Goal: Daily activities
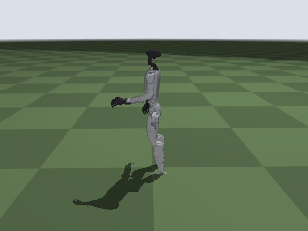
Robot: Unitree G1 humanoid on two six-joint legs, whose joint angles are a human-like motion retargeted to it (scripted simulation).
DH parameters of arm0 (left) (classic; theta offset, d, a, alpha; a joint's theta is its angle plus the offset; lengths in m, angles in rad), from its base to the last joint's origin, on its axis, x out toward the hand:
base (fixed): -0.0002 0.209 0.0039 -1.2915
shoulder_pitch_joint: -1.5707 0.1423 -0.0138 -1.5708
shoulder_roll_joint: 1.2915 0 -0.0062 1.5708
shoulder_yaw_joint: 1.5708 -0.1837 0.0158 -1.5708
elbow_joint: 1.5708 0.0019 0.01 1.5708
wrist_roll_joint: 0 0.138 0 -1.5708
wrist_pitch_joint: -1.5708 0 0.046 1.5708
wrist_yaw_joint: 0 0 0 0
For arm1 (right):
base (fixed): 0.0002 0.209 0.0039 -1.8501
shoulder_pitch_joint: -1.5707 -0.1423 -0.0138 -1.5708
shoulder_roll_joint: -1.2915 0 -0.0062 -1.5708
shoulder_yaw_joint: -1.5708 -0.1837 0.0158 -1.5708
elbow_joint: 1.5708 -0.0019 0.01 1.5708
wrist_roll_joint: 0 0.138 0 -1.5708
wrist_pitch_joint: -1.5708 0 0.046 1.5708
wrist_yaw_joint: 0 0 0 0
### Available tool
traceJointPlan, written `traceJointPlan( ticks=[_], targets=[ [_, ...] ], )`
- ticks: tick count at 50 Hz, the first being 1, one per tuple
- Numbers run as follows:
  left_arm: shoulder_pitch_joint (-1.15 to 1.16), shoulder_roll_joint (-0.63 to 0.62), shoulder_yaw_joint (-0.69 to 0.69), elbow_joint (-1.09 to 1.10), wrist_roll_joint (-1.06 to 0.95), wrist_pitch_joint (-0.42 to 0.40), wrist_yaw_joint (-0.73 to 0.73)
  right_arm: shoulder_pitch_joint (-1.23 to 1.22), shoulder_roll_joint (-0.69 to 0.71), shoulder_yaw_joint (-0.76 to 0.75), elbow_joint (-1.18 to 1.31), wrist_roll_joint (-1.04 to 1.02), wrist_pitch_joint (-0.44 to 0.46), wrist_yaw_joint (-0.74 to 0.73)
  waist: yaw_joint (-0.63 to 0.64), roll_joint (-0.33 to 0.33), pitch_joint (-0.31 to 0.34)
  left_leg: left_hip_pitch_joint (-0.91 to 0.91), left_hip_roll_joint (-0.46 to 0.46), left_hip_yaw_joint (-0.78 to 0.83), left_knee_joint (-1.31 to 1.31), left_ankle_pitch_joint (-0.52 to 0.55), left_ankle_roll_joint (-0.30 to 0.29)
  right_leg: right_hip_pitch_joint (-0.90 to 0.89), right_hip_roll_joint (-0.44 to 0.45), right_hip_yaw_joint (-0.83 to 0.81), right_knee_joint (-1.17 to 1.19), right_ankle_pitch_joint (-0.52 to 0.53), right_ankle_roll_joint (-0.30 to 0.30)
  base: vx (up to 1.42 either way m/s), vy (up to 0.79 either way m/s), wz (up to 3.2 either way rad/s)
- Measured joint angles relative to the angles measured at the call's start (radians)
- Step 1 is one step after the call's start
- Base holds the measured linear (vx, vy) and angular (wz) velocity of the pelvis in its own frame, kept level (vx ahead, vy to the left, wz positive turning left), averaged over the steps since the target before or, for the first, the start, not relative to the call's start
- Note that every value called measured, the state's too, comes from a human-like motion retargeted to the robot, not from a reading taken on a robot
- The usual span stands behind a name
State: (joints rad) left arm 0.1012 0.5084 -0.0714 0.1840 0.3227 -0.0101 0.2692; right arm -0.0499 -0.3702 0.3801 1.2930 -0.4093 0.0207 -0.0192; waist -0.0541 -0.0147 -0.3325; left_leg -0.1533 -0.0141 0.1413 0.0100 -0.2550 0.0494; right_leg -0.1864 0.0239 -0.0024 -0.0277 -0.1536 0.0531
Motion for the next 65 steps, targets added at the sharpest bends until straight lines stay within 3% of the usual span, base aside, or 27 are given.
traceJointPlan(
  ticks=[25,30,35,40,45,52,53,56,58,65],
  targets=[
    [0.029,0.046,-0.044,0.027,0.047,-0.020,-0.023,0.014,-0.022,0.010,-0.028,-0.019,-0.012,-0.048,-0.016,0.039,0.008,0.012,0.006,-0.018,0.001,-0.005,-0.012,0.019,0.004,0.004,0.000,-0.001,0.011,0.00,0.00,0.00],
    [0.103,0.016,-0.084,0.029,0.083,-0.035,-0.026,0.075,0.016,0.008,-0.036,-0.019,-0.010,-0.083,-0.020,0.059,-0.058,-0.045,0.019,0.005,-0.019,0.065,-0.020,-0.036,0.006,0.005,-0.028,0.076,0.009,-0.03,-0.01,-0.02],
    [0.062,0.074,-0.086,0.028,0.088,-0.045,-0.044,0.043,-0.019,-0.004,-0.049,-0.011,-0.013,-0.084,-0.026,0.076,-0.083,-0.054,0.016,-0.018,-0.042,0.036,-0.029,-0.061,0.013,0.004,-0.009,0.024,0.013,0.00,0.00,0.00],
    [0.089,0.039,-0.115,0.018,0.109,-0.062,-0.039,0.079,0.016,-0.015,-0.061,-0.002,-0.015,-0.111,-0.029,0.085,-0.126,-0.115,0.021,-0.004,-0.051,0.094,-0.034,-0.113,0.009,-0.001,-0.036,0.086,0.012,0.00,0.00,0.00],
    [0.051,0.092,-0.114,0.015,0.106,-0.075,-0.050,0.048,-0.018,-0.019,-0.076,0.007,-0.022,-0.115,-0.033,0.089,-0.127,-0.113,0.016,-0.023,-0.043,0.049,-0.043,-0.117,0.012,-0.002,-0.011,0.029,0.018,0.00,0.00,0.00],
    [0.078,0.027,-0.172,-0.012,0.130,-0.108,-0.044,0.081,0.018,-0.010,-0.097,0.008,-0.037,-0.162,-0.035,0.084,-0.182,-0.189,0.016,-0.011,-0.063,0.107,-0.048,-0.187,0.005,-0.004,-0.043,0.088,0.022,-0.01,0.00,0.00],
    [0.060,0.048,-0.172,-0.006,0.123,-0.109,-0.052,0.060,-0.001,-0.009,-0.099,0.008,-0.040,-0.155,-0.037,0.082,-0.169,-0.171,0.014,-0.022,-0.050,0.073,-0.051,-0.173,0.007,-0.004,-0.020,0.049,0.024,0.07,0.01,0.10],
    [0.097,-0.002,-0.203,0.001,0.139,-0.121,-0.043,0.083,0.027,-0.004,-0.106,0.001,-0.048,-0.183,-0.035,0.079,-0.187,-0.213,0.015,-0.011,-0.065,0.121,-0.051,-0.210,0.002,-0.006,-0.046,0.099,0.024,-0.06,-0.01,-0.01],
    [0.080,0.027,-0.202,0.017,0.134,-0.122,-0.050,0.056,0.000,-0.002,-0.109,-0.002,-0.052,-0.180,-0.037,0.075,-0.176,-0.193,0.012,-0.025,-0.051,0.080,-0.055,-0.194,0.004,-0.007,-0.021,0.050,0.027,0.08,0.01,0.08],
    [0.129,-0.028,-0.230,0.078,0.169,-0.133,-0.015,0.074,0.030,0.012,-0.124,-0.034,-0.067,-0.238,-0.038,0.068,-0.187,-0.251,0.010,-0.016,-0.073,0.133,-0.058,-0.247,-0.002,-0.010,-0.050,0.102,0.030,-0.03,0.00,0.00]
  ],
)
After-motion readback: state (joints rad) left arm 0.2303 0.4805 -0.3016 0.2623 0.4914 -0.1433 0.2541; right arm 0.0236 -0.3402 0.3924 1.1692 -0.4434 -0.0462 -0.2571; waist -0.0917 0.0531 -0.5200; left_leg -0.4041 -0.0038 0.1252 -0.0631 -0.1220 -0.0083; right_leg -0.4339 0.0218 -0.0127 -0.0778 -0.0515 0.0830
